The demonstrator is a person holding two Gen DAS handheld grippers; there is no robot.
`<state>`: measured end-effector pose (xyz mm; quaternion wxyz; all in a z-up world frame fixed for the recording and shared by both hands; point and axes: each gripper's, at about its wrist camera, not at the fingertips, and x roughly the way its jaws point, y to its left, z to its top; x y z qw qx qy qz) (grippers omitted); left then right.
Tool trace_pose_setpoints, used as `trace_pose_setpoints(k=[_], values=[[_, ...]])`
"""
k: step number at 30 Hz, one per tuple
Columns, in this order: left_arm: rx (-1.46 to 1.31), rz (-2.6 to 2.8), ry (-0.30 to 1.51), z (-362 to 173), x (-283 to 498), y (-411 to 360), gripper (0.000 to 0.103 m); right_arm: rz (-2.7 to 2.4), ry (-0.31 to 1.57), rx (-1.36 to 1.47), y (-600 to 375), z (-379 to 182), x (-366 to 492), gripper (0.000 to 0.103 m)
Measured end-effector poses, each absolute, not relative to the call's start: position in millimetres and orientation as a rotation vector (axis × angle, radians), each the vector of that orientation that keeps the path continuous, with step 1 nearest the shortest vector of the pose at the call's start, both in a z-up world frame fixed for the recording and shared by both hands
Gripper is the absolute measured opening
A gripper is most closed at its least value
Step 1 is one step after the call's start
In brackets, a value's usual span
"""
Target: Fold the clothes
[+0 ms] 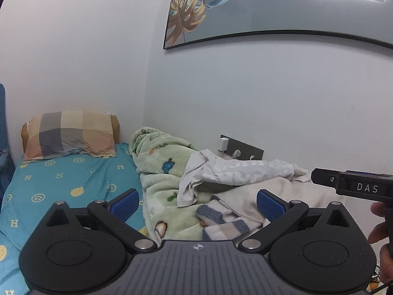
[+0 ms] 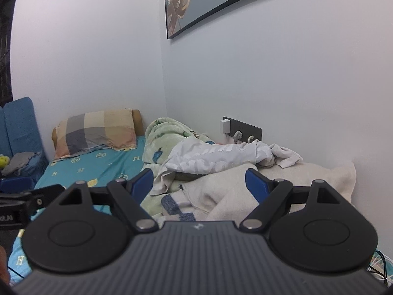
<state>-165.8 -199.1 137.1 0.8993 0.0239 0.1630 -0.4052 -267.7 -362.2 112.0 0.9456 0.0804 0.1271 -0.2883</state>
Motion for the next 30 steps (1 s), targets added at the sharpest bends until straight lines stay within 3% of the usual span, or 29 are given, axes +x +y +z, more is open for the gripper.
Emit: trace_pose_setpoints(k=[30], values=[[0.049,-0.829,0.345,141.0,-170.1,-194.3,0.103,-0.612,0.262,0.128,-346.9,115.2,-275.9,0.084]])
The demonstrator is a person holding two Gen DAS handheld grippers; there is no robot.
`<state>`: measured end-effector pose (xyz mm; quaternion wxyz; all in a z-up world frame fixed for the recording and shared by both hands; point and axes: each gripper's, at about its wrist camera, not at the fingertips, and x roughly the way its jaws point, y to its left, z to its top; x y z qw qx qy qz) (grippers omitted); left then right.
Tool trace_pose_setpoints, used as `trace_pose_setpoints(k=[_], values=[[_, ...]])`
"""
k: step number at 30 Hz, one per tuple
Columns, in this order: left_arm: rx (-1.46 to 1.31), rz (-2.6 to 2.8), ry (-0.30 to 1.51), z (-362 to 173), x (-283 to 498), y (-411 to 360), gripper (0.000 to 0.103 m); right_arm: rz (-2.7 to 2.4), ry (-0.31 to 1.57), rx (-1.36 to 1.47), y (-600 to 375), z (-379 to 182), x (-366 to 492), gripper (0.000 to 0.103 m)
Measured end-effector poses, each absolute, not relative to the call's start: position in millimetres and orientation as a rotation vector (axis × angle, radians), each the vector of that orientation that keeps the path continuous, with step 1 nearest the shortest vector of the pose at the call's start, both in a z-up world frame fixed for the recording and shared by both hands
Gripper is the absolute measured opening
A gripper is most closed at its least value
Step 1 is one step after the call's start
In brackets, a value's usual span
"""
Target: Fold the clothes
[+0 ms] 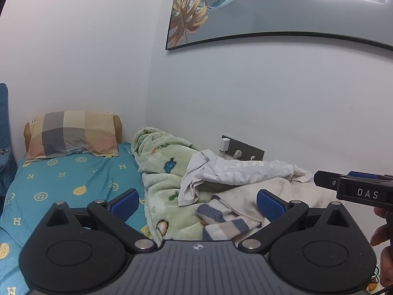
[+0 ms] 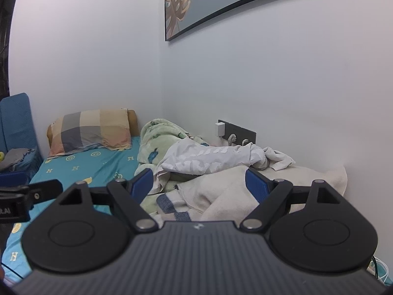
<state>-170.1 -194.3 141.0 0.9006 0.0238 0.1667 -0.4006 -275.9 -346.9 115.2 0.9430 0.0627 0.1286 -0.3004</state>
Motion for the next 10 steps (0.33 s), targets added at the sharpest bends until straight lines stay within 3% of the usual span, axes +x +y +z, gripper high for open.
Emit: trace_pose_setpoints(k=[10], values=[[0.05,-0.827,0.344,142.2,-172.7,-190.0,0.103,-0.611,0.265,0.124,-343.9,116.3,-277.1,0.084]])
